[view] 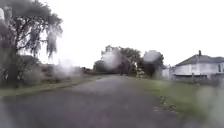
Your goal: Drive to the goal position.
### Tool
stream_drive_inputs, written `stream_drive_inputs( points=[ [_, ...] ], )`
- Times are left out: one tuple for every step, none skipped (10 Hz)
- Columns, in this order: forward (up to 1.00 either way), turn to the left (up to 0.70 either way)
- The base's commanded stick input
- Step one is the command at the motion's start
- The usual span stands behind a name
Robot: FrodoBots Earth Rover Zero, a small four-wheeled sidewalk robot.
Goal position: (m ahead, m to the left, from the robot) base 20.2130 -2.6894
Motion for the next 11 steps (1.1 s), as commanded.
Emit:
stream_drive_inputs(
  points=[
    [0.85,0.0],
    [0.85,0.0],
    [0.85,0.0],
    [0.85,0.0],
    [0.85,0.0],
    [0.85,0.0],
    [0.85,0.0],
    [0.85,0.0],
    [0.85,0.0],
    [0.85,0.0],
    [0.85,-0.18]
  ],
)
